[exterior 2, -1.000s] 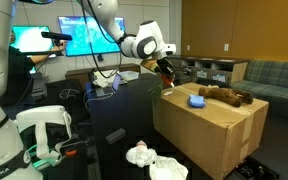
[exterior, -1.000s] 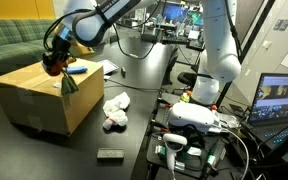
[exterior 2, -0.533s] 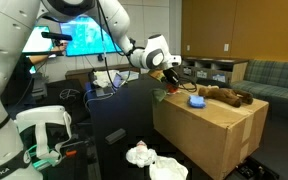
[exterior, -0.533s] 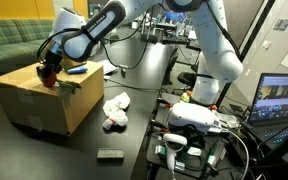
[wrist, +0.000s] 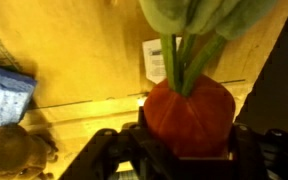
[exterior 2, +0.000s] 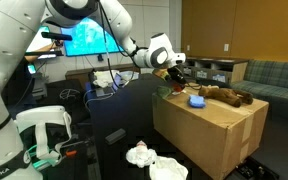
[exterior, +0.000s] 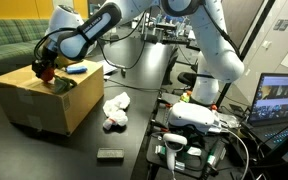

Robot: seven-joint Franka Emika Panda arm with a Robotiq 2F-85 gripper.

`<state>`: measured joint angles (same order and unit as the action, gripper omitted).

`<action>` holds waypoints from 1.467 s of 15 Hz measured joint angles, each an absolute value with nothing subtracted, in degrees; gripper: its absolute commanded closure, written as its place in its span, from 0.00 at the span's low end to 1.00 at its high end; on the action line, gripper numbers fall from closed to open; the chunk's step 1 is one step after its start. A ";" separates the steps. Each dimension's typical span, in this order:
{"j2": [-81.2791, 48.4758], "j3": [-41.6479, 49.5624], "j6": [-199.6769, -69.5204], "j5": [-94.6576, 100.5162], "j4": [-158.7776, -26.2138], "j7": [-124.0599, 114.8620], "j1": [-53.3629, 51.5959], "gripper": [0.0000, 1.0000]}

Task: Pick up the objects that were on the table and put them on top of the box. Pick up the objects that were on top of the box and put them on the table.

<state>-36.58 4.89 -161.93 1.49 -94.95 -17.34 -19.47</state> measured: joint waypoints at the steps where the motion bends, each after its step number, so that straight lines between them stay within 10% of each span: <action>1: -36.61 5.58 -161.93 1.68 -94.74 -17.89 -19.69 0.01; 22: -9.75 3.21 -146.48 1.78 -112.33 -10.49 -9.58 0.00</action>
